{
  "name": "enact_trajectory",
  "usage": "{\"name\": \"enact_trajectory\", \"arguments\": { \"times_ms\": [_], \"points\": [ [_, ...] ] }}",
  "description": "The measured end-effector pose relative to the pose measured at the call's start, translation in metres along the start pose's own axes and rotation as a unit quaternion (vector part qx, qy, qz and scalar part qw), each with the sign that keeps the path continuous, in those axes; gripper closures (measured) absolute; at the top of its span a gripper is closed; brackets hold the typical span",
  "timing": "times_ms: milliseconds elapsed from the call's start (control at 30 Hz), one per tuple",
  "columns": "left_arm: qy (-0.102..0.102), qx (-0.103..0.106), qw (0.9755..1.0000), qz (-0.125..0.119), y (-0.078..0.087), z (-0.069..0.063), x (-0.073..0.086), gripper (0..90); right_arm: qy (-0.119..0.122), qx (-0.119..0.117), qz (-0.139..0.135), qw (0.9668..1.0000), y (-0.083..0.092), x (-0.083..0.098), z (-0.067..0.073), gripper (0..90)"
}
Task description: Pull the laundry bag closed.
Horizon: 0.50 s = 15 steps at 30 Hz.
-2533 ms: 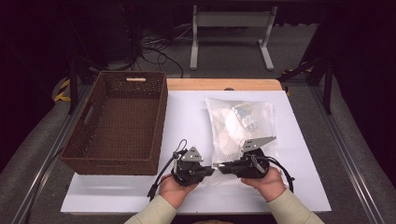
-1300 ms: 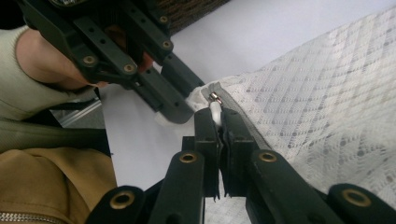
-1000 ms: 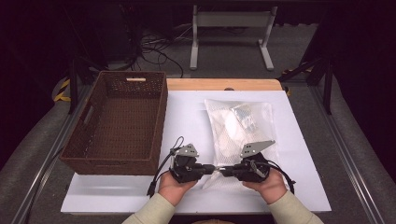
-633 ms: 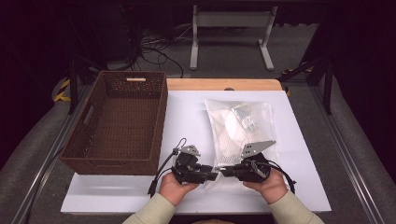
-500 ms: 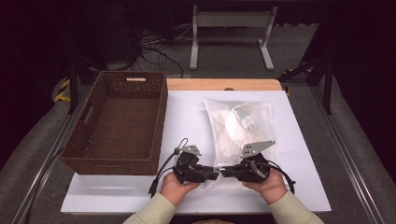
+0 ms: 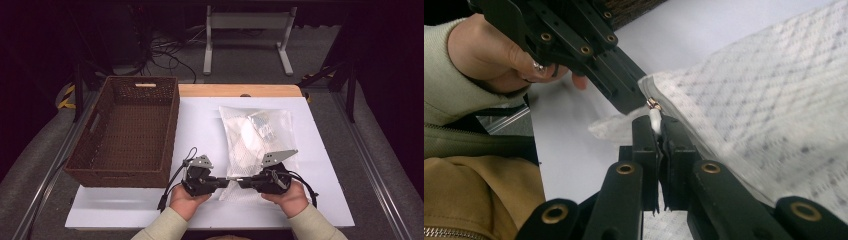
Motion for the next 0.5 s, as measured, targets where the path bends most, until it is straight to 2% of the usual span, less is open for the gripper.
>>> {"name": "enact_trajectory", "arguments": {
  "times_ms": [167, 500],
  "points": [
    [0.004, -0.01, 0.9999, 0.0, 0.006, 0.001, 0.002, 88.8, 0.0, 0.005, -0.001, 1.0, 0.007, 0.001, -0.002, 86.6],
    [-0.01, -0.022, 0.9996, 0.016, 0.011, -0.001, 0.004, 88.8, 0.003, 0.014, -0.002, 0.9999, 0.02, 0.007, -0.001, 86.6]
  ]
}}
Point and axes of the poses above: each handheld gripper's, and its own axes: y roughly backward along the jaws, x roughly out of its underside, z roughly to its left, the point moved 6 cm from there along -y, roughly forward along the jaws, and after that the axes turned 11 degrees about -y, right-handed, at the moved point
